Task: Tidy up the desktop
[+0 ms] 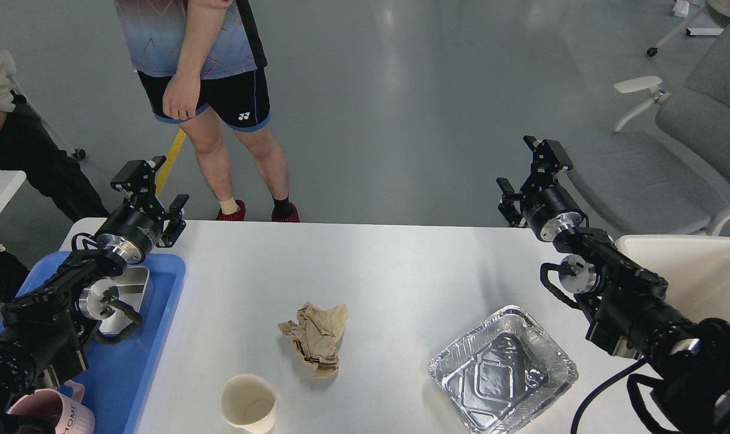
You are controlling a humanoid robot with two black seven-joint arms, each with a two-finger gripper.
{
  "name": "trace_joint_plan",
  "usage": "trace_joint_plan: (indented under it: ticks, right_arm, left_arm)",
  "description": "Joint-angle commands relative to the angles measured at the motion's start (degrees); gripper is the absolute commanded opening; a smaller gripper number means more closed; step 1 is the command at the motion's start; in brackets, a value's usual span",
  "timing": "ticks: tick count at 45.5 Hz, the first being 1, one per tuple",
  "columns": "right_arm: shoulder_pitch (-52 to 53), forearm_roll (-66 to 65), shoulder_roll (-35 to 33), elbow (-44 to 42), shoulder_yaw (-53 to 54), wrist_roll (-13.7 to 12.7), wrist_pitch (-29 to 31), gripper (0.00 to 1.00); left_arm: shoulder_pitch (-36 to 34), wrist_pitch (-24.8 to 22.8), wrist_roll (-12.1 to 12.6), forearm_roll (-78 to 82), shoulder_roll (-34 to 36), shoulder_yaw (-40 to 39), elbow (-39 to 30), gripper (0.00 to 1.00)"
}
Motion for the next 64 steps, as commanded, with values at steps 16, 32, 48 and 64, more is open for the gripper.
trace_joint_plan:
  ticks: [16,32,48,64]
  right_arm:
    - [-0.61,1.22,-0.06,-0.71,1.61,0.08,0.62,1.00]
    - [-2.01,0.78,-0.15,-0.54,0.74,0.35,0.97,1.00]
    - [1.94,-3.62,-0.41,-1.15,-6.56,0.43,0.44,1.00]
    - [2.03,-3.79,-3.48,-1.68,-9.81,0.61,0.70,1.00]
  left_arm:
    - [1.87,0.72,0.48,-3.96,-1.59,-6.16,0.09,0.88]
    - [2.13,0.98,0.04,-3.96,-1.85,-5.98,0.09,0.89]
    - [2.40,1.07,-0.05,-3.87,-1.59,-6.07,0.09,0.89]
    - [2.40,0.81,-0.05,-3.87,-1.15,-5.90,0.09,0.89]
